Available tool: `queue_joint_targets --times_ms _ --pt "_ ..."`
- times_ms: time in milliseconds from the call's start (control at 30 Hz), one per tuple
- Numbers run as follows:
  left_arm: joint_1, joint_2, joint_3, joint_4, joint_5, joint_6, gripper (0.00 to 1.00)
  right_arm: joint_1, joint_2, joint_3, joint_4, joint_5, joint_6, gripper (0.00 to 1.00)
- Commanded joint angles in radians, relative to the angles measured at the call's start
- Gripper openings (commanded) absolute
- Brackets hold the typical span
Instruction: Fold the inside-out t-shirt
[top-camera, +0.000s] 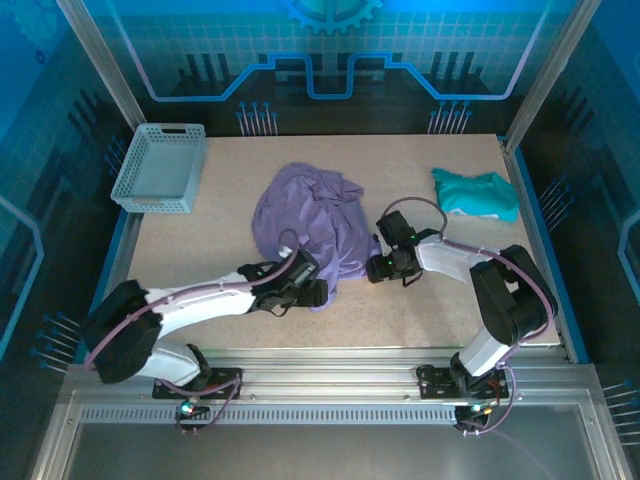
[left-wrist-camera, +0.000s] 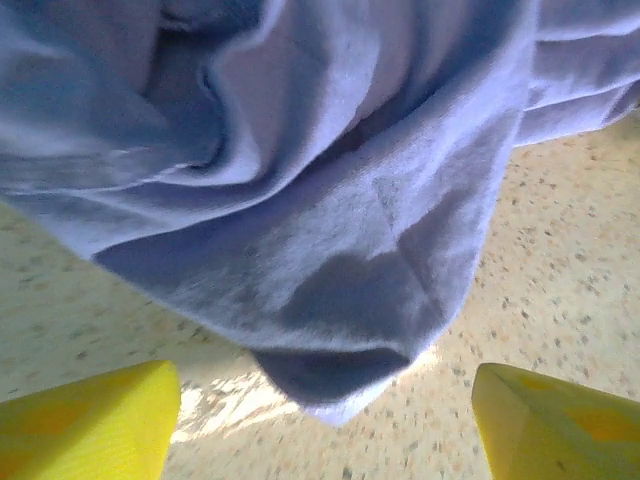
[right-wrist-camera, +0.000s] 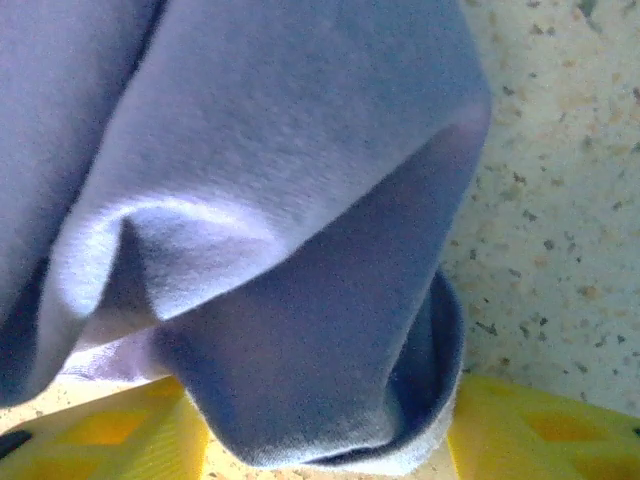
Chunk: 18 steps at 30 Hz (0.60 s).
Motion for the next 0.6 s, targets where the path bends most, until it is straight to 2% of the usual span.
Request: queue_joint_targets --times_ms 0,33,133,200,233,267,333,500,567 --pt "-0.011 0.134 0.042 0.11 -0.019 -0.019 0.67 0.003 0.049 0.041 0.08 -0.025 -0.002 0.53" --pt "-0.011 0.169 0.056 0.13 -0.013 -0.012 0.62 0.004 0.049 0.042 0.083 -0.021 -0.002 0.5" --pt "-0.011 0.242 0.087 0.184 -0.022 0.005 0.4 -0.003 0.026 0.042 0.1 -0.025 -0.013 0.3" --pt "0.003 0.25 0.117 0.186 -0.028 0.044 0.11 -0.014 -0.019 0.05 0.11 -0.052 -0.029 0.13" --pt "0.015 0.232 0.13 0.172 -0.026 0.059 0.02 -0.022 -0.05 0.062 0.102 -0.061 -0.041 0.06" --pt "0.035 0.192 0.139 0.155 -0.027 0.082 0.0 -0.036 -0.098 0.08 0.087 -0.068 -0.059 0.01" --pt "0.091 0.062 0.136 0.131 -0.013 0.114 0.0 -0.07 -0.215 0.121 0.048 -0.071 -0.088 0.0" --pt "0.365 -0.32 0.201 0.111 0.215 0.088 0.0 -0.202 -0.511 0.29 -0.001 -0.194 -0.105 0.0" --pt "0.449 -0.399 0.276 0.085 0.223 0.088 0.0 -0.214 -0.546 0.395 -0.035 -0.194 -0.122 0.0"
